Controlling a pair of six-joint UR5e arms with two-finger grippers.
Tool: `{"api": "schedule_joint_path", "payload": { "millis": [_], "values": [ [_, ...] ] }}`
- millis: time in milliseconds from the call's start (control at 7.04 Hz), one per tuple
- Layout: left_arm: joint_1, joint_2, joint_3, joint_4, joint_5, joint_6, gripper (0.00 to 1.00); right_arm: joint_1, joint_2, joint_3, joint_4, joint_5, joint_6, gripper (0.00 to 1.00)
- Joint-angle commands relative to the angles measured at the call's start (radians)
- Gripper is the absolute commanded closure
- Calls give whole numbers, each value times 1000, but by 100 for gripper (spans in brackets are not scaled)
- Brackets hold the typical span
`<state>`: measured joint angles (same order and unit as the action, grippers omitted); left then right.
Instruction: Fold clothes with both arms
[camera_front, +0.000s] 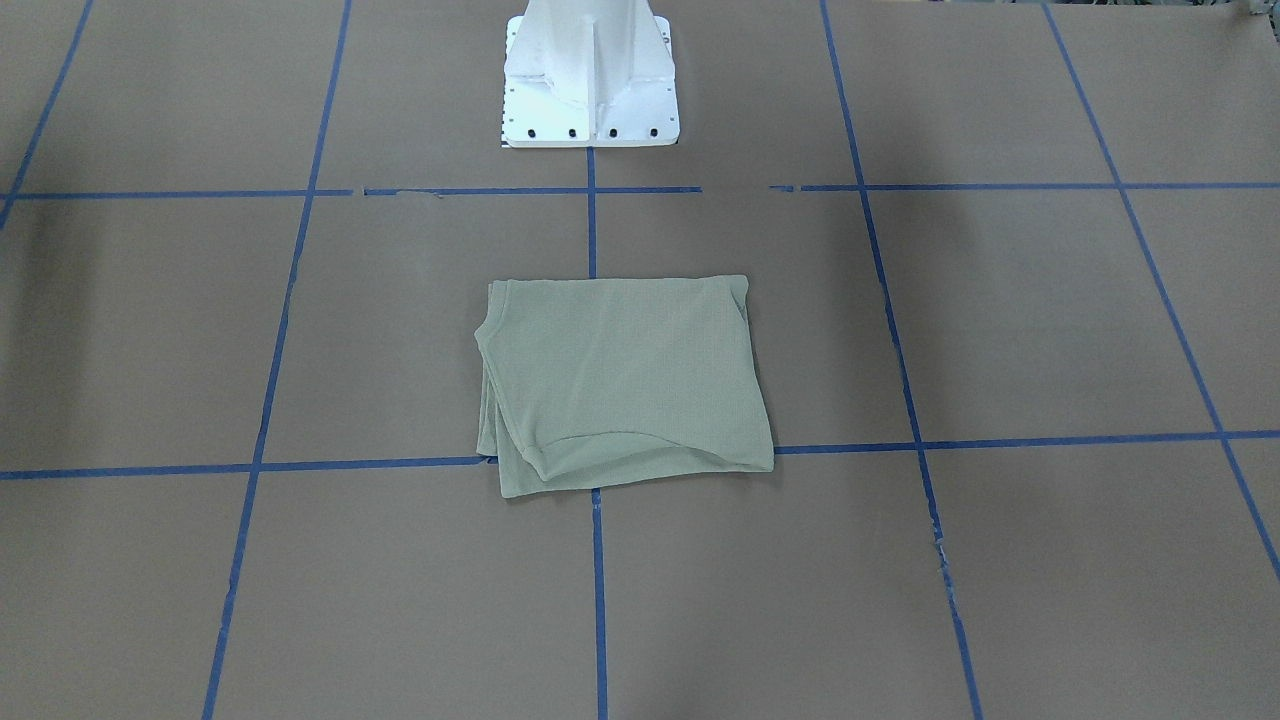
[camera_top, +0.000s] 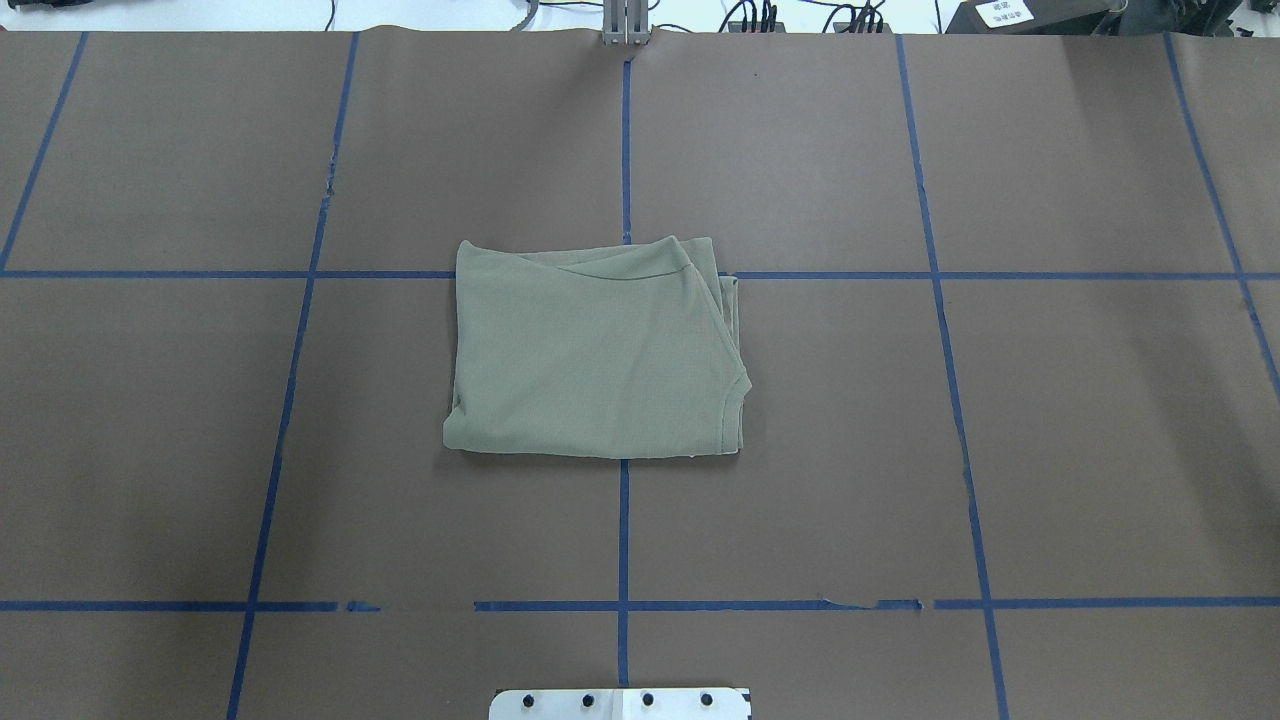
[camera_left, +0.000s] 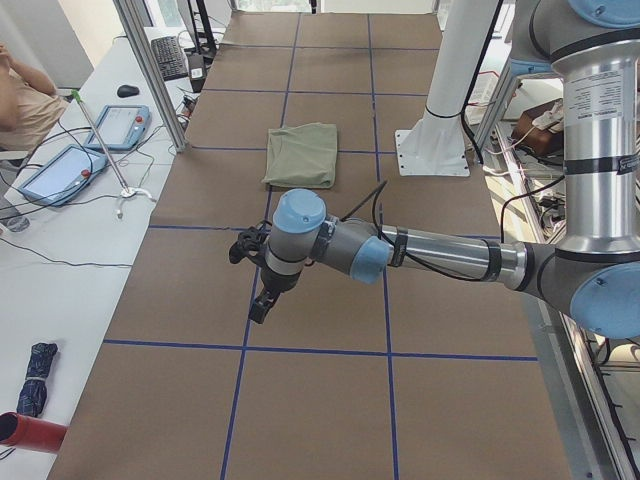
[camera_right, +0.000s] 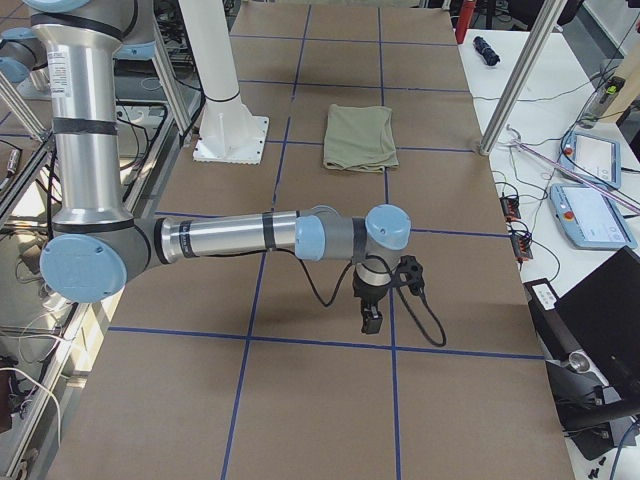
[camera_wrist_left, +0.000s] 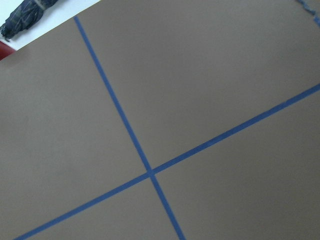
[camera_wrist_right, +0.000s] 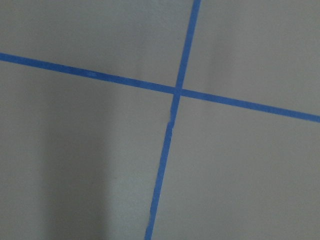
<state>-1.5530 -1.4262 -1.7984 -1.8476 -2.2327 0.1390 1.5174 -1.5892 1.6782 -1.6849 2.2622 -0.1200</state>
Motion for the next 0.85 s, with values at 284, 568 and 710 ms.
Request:
{"api": "schedule_joint_path", "payload": {
  "millis": [284, 568, 710],
  "values": [
    [-53, 20, 27, 201, -159, 2, 0, 72, -89, 63, 4, 30, -7, 0],
    [-50, 20, 22, 202, -159, 1, 0, 72, -89, 63, 5, 28, -7, 0],
    [-50, 21, 21, 202, -159, 1, 0, 72, -89, 63, 5, 30, -7, 0]
  ]
}}
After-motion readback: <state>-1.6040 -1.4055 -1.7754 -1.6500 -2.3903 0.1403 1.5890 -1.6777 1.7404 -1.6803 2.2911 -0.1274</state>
